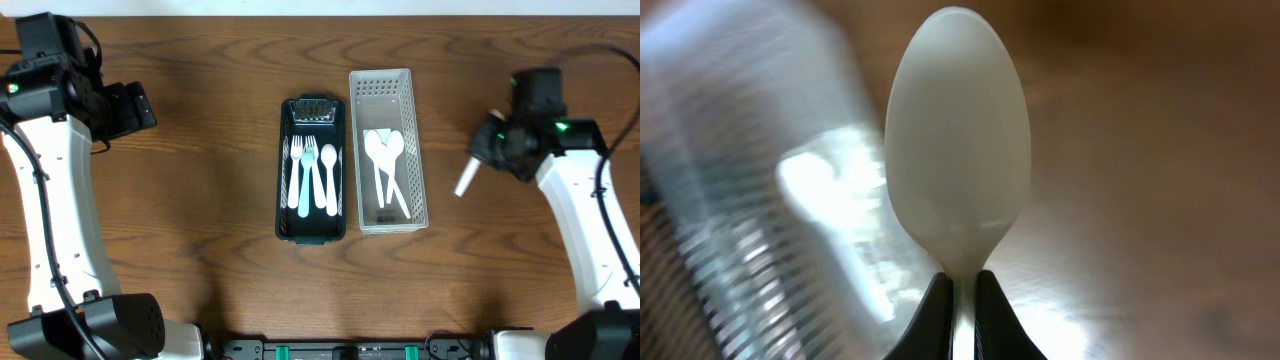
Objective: Pack container
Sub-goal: 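Close the right gripper on the spoon and lift it, then carry the spoon into the clear basket and open the right gripper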
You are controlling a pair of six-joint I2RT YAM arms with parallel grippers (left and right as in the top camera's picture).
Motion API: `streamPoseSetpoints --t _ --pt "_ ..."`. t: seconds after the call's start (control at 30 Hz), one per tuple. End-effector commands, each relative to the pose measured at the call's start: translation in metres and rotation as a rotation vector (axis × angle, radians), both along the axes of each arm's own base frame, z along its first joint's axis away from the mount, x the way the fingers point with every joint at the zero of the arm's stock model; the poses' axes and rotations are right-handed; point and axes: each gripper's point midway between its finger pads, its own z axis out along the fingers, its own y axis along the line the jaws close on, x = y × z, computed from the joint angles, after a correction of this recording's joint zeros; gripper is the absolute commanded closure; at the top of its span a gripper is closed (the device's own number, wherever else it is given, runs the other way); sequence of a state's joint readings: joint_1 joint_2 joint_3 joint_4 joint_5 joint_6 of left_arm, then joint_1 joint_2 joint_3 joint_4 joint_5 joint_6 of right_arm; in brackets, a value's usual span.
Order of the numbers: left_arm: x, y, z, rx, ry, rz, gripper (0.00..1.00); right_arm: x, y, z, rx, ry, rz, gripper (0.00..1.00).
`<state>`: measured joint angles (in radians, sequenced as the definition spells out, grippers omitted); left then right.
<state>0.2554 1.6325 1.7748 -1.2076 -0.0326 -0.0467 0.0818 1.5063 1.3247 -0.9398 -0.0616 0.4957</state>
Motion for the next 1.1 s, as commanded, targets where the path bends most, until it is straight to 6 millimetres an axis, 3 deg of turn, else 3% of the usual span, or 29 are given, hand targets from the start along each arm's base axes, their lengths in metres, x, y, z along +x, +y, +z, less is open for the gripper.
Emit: streamPoseSetpoints --t 0.0,0.17,0.33,0.53,0.67,0.73,0.83,0.9,1.07 --pt "-0.001 0.001 -0.006 0.005 0.025 -0.012 0.02 0.002 0.049 0.025 -0.011 -0.060 0.275 0.99" --pt "-0.001 0.001 -0.006 0.005 0.025 -0.012 0.02 -0.001 0.086 0.010 -0.037 -0.018 0.400 0.99" --pt "-0.001 0.001 -0.007 0.005 0.026 -0.012 0.02 -0.006 0.112 -0.032 -0.075 0.091 0.529 0.99" --pt "-0.001 0.001 -0.007 0.005 0.026 -0.012 0.02 -0.008 0.126 -0.091 -0.101 0.226 0.598 0.99" --pt "-0.001 0.001 -0.007 0.004 0.028 -0.012 0.02 -0.009 0.126 -0.114 -0.109 0.280 0.613 0.99" --pt "-0.002 0.001 -0.007 0.004 0.030 -0.012 0.02 -0.008 0.126 -0.116 -0.115 0.280 0.631 0.97" --pt "-0.002 0.001 -0.007 0.004 0.030 -0.012 0.02 -0.006 0.127 -0.112 -0.121 0.261 0.656 0.76" --pt "-0.002 0.001 -0.007 0.003 0.032 -0.012 0.02 -0.003 0.128 -0.107 -0.124 0.248 0.668 0.69" --pt "-0.002 0.001 -0.007 0.003 0.032 -0.012 0.02 0.015 0.135 -0.071 -0.128 0.184 0.685 0.68"
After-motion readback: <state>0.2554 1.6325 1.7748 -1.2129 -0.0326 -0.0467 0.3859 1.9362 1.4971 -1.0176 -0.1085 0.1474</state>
